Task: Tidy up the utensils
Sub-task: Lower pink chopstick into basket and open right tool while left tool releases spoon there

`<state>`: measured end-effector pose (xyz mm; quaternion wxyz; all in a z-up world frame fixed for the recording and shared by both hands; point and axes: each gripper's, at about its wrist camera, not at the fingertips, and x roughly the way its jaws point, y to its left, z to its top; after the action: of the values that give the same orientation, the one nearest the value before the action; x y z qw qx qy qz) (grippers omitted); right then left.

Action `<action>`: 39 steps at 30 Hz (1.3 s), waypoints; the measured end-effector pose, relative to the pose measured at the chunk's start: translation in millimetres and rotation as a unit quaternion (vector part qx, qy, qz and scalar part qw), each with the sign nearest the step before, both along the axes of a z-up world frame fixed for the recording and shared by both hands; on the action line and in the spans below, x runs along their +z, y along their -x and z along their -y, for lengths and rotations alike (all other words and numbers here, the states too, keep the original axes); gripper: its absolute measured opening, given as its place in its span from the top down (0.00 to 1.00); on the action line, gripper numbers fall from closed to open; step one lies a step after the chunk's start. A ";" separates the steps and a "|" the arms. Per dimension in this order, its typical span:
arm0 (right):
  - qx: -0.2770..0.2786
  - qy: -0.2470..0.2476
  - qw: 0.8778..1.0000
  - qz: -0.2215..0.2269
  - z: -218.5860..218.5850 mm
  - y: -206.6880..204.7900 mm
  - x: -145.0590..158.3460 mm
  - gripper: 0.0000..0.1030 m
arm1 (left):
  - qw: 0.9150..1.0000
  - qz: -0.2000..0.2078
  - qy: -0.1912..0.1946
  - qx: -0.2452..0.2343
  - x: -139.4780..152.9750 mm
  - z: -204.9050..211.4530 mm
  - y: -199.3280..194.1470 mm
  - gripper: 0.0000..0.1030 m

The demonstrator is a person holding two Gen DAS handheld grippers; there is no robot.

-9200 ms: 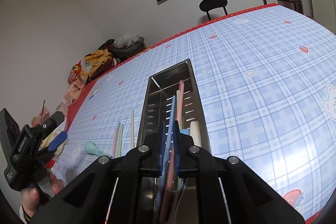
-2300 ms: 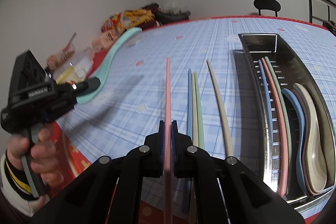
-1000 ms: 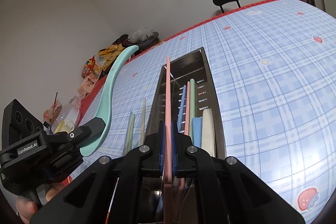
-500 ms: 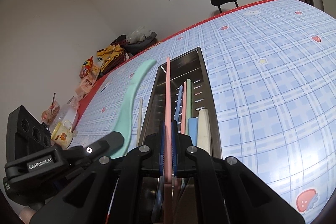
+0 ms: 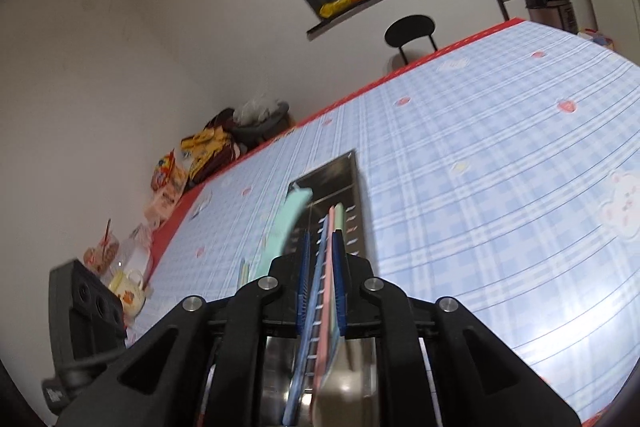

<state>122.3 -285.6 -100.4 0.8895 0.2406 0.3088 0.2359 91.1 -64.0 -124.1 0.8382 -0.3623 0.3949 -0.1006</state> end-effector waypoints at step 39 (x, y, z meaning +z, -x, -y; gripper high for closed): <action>0.003 0.011 1.000 0.024 14.5 25.8 21.7 0.50 | 0.992 0.039 -0.122 0.013 37.8 -8.0 22.4 0.53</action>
<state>96.4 -300.1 -78.8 0.8985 0.2244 0.2908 0.2404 68.6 -56.0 -86.3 0.8922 -0.2581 0.3664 -0.0553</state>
